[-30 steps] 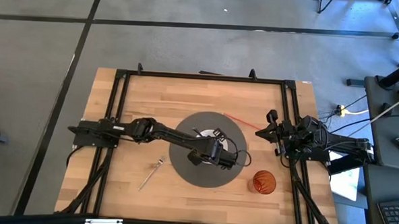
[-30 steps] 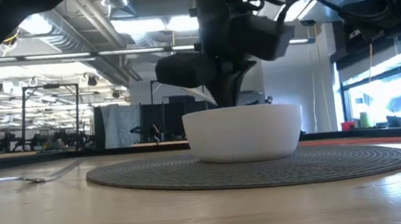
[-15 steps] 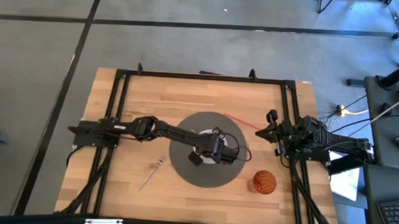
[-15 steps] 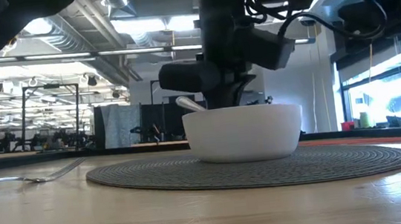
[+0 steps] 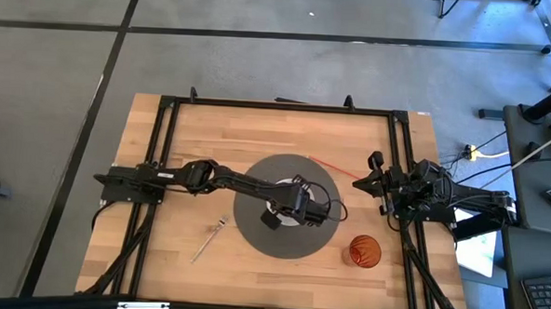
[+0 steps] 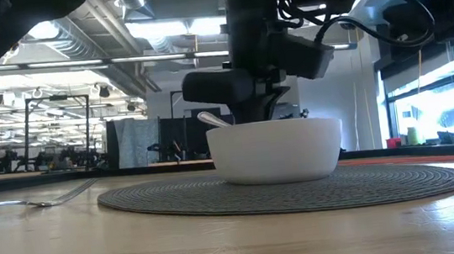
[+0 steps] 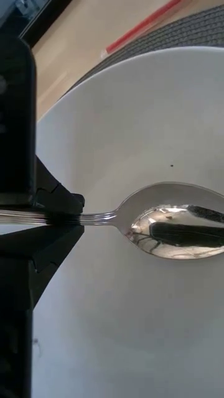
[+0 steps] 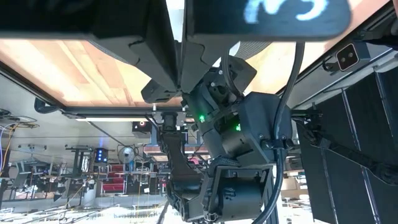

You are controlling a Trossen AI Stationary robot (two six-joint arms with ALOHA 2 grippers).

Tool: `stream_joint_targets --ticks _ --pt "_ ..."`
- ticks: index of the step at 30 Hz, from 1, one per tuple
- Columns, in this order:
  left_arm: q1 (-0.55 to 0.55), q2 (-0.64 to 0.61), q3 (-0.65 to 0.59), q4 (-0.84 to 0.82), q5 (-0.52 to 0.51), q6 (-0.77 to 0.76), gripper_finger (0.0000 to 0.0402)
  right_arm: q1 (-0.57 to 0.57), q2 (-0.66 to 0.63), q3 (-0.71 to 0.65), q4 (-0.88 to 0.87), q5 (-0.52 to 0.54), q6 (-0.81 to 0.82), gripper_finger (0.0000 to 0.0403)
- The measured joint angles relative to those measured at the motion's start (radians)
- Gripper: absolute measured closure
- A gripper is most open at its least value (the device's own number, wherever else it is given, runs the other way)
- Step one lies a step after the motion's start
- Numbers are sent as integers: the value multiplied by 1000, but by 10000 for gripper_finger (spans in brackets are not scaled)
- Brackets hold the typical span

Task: Pick & Place Utensil
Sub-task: Put the silver spoon into the white bowl

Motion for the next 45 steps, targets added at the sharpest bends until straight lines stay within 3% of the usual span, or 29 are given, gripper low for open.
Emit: stream_joint_targets --ticks 17,23,45 --pt "1 -1 0 -4 8 -47 371 0 0 0 0 0 0 380" --pt "11 -2 0 -4 70 -73 370 0 0 0 0 0 0 380" --pt "15 -2 0 -13 105 -142 370 0 0 0 0 0 0 380"
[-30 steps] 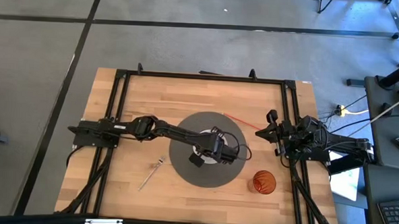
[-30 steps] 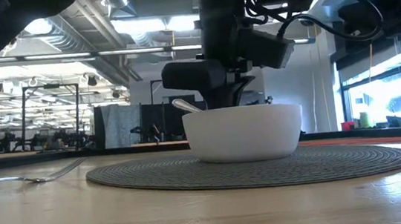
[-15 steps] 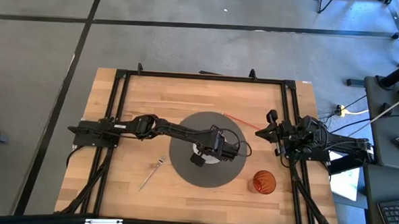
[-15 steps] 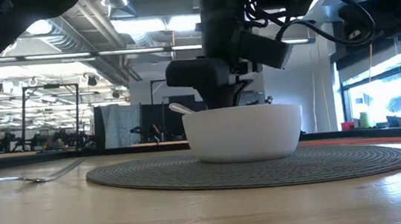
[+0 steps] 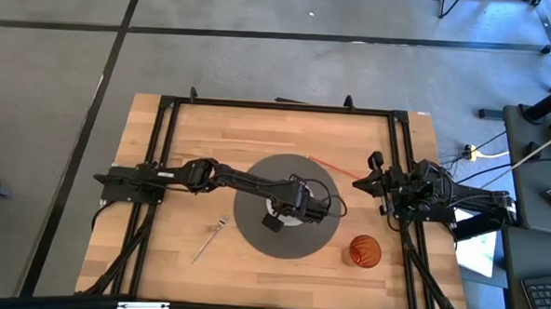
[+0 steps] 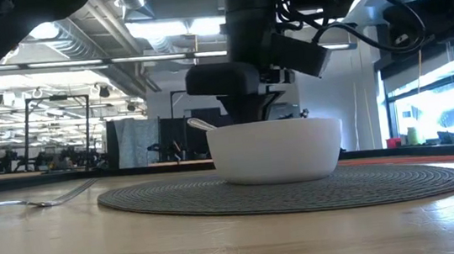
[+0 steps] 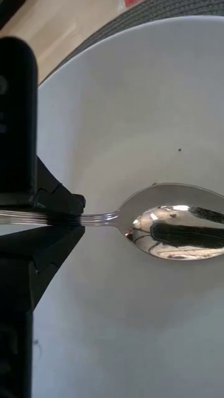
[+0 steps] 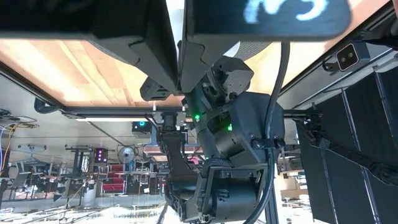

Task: Pick & Place Utensil
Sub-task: Put the silver spoon into the white bowl, then put the silver fork into the white bowl

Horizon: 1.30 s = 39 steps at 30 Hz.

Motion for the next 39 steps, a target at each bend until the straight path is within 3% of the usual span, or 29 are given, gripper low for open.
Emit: stream_joint_targets --ticks 25,39 --pt "-1 0 0 -43 -37 -23 368 0 0 0 0 1 0 380" --pt "-2 -10 9 -71 -89 -30 276 0 0 0 0 0 6 380"
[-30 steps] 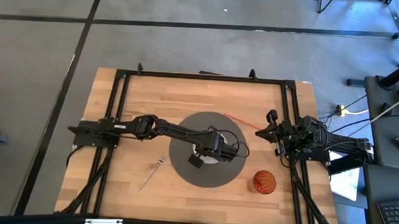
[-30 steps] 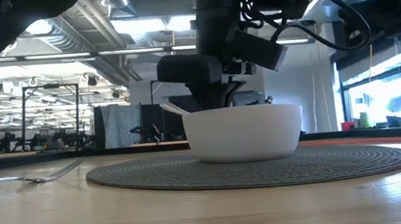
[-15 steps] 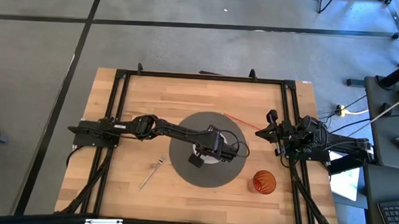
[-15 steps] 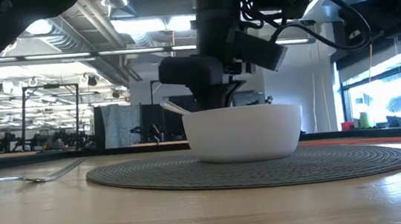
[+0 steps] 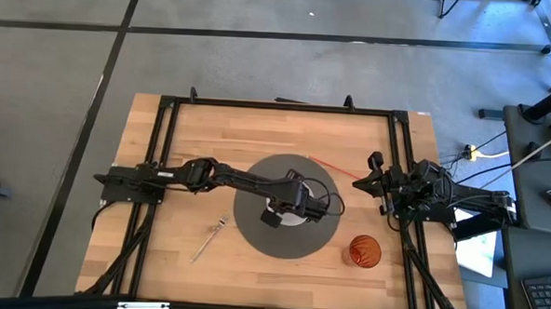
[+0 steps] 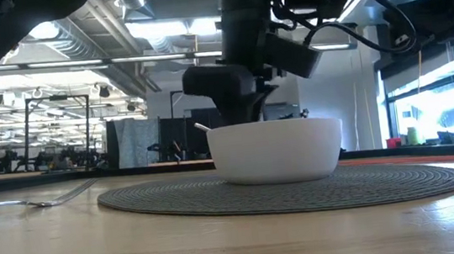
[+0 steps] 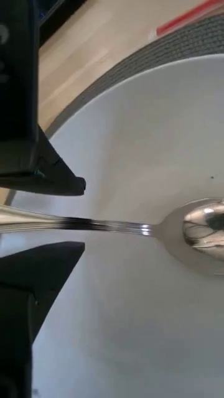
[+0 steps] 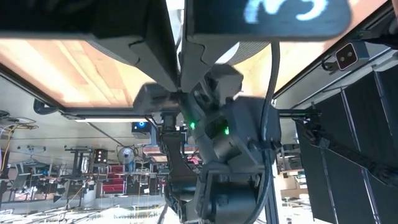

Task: Pick & Place Utensil
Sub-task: Put the silver fork into the white bowl

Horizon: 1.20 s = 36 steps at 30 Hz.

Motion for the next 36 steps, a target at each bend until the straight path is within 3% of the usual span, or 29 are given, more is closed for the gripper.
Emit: stream_joint_targets --ticks 9,14,18,23,27,32,36 --pt "-94 -198 4 -70 -140 -110 274 0 0 0 0 0 -2 380" --pt "-134 -382 1 -69 -146 -311 287 0 0 0 -6 -1 2 380" --pt "-171 -525 -90 -21 -188 -458 313 0 0 0 -8 -1 12 380" --pt "-264 -697 -321 82 -390 -540 357 0 0 0 -8 -1 13 380" --pt "-353 -859 -607 193 -612 -650 388 0 0 0 -8 -1 13 380" --pt "-441 -1094 -996 411 -615 -835 399 0 0 0 -8 -1 13 380" --pt "-504 -1250 -1280 753 -583 -784 400 0 0 0 -8 0 12 380"
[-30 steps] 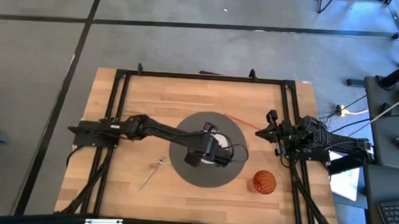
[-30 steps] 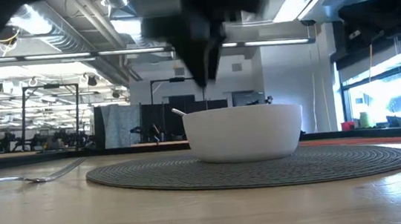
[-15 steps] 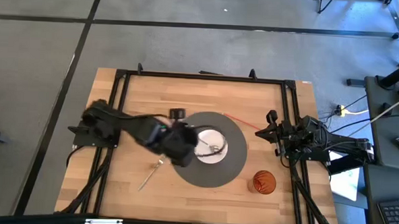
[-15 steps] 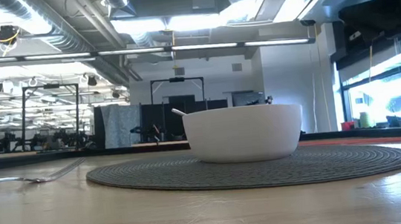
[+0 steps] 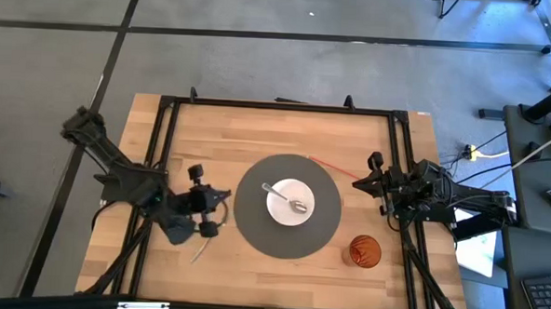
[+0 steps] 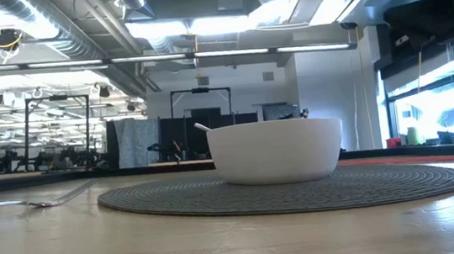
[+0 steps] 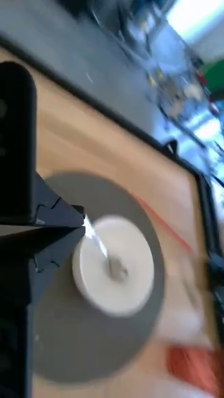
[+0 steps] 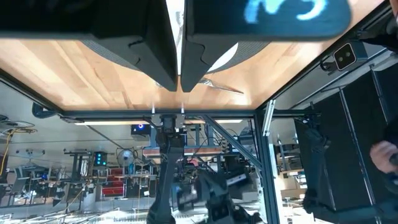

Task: Pick & Place Utensil
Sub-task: Put the silver fork into the white bowl

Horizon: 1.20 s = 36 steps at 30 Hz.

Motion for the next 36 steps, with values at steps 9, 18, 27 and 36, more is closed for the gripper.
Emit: stream_joint_targets --ticks 9,18,27,36 --pt "2 -209 -504 737 153 265 400 0 0 0 0 1 0 380" --pt "59 -559 -626 849 177 534 399 0 0 0 -1 0 0 380" --pt "103 -819 -859 1091 262 471 400 0 0 0 -1 2 -19 380" --pt "154 -806 -995 1143 469 360 400 0 0 0 0 3 -19 380"
